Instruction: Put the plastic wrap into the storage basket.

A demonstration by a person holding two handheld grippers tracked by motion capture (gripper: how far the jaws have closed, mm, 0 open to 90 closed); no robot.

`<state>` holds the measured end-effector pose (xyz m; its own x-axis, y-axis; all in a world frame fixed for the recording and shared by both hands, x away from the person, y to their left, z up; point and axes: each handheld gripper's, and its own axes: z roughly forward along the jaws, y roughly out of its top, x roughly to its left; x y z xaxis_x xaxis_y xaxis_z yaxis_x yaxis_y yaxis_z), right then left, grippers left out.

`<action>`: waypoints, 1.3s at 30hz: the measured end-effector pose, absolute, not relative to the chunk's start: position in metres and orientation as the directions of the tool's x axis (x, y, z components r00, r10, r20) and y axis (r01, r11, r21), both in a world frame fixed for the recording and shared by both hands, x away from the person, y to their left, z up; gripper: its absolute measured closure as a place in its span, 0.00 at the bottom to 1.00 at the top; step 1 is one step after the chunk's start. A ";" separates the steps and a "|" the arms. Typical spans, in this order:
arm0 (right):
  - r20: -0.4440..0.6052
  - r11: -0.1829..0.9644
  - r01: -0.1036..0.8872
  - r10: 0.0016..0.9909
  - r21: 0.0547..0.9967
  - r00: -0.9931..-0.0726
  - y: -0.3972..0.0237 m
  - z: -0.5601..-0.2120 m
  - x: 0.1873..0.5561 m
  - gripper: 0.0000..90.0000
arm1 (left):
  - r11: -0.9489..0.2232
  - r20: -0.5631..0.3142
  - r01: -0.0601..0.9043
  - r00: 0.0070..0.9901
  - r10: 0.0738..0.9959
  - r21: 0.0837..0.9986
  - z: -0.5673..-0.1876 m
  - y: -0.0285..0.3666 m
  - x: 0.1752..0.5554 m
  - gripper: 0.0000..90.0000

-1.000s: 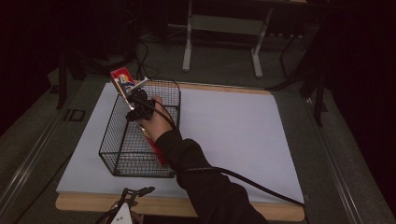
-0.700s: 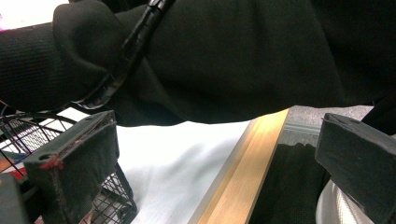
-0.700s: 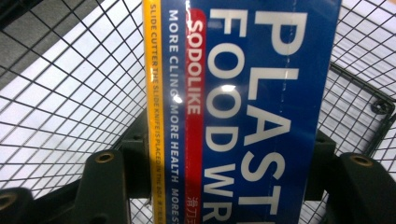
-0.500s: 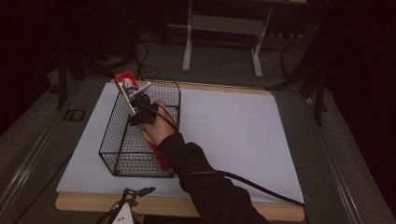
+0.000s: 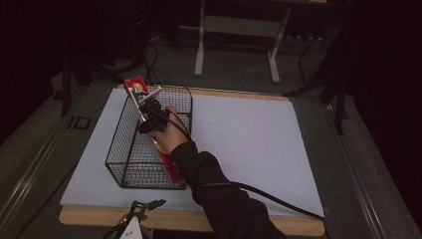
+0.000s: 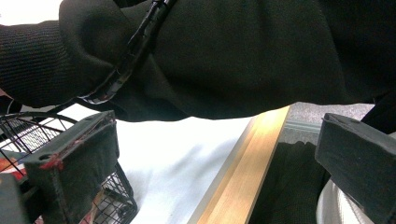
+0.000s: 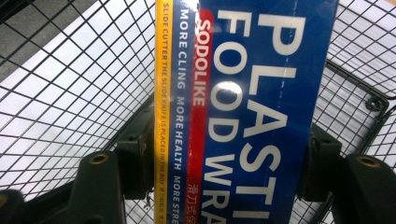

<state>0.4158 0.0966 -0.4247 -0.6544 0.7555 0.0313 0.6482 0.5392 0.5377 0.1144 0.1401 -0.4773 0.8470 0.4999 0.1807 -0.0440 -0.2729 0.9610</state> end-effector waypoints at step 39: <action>0.041 0.520 0.694 0.785 0.498 -0.618 0.093 -0.432 0.435 0.39 | -0.276 0.176 -0.038 0.852 0.492 0.960 -0.478 0.140 0.115 0.00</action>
<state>0.4346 0.0934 -0.4323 -0.6177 0.7853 0.0409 0.6940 0.5200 0.4980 0.1148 0.1400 -0.4778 0.8524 0.4924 0.1760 -0.0385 -0.2765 0.9602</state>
